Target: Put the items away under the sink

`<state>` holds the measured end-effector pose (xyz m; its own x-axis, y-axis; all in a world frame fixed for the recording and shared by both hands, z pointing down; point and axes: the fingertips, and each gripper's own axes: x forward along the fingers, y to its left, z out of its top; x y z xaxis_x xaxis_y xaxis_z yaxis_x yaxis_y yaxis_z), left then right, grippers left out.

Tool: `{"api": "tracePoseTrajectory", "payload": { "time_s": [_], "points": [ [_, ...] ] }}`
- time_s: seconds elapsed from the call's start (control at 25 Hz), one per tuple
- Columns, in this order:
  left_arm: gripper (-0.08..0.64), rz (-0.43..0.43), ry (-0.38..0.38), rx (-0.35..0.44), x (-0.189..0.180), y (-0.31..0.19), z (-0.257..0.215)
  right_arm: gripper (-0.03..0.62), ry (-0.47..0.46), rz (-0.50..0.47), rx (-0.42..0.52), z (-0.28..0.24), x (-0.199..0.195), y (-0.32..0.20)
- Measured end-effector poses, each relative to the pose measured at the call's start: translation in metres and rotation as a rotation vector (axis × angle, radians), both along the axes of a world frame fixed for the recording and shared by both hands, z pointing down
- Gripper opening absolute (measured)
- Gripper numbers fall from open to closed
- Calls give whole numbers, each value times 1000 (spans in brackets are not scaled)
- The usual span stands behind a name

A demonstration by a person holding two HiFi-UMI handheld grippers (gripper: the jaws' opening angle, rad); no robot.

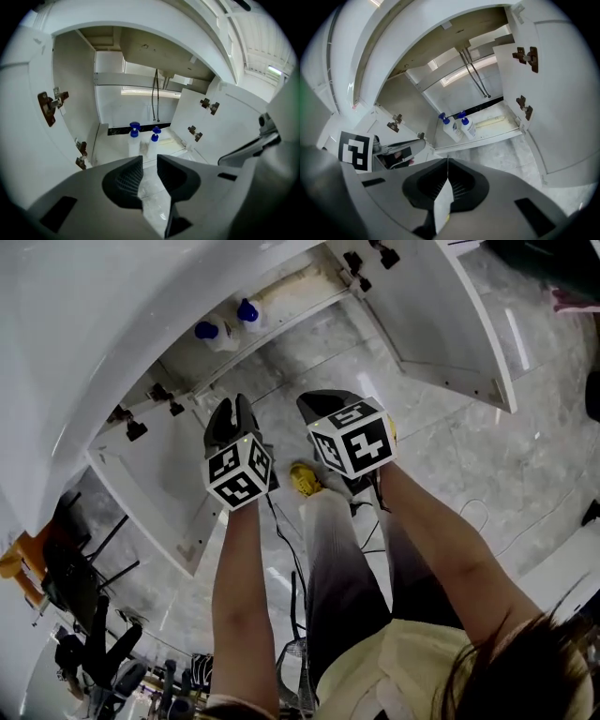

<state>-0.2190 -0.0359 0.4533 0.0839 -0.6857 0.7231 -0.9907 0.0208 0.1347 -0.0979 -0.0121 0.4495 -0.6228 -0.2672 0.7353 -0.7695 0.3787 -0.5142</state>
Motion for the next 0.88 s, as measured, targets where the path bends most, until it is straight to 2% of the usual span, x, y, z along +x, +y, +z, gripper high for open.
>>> {"api": "tracePoseTrajectory", "payload": {
  "time_s": [0.16, 0.48, 0.88],
  "points": [
    [95, 19, 9, 22, 7, 8, -28, 26, -2, -5, 1, -16, 2, 5],
    [97, -18, 84, 83, 15, 17, -89, 26, 6, -22, 19, -54, 8, 11],
    [103, 6, 114, 130, 23, 42, -171, 26, 0, -65, 85, -128, 6, 18]
  ]
}}
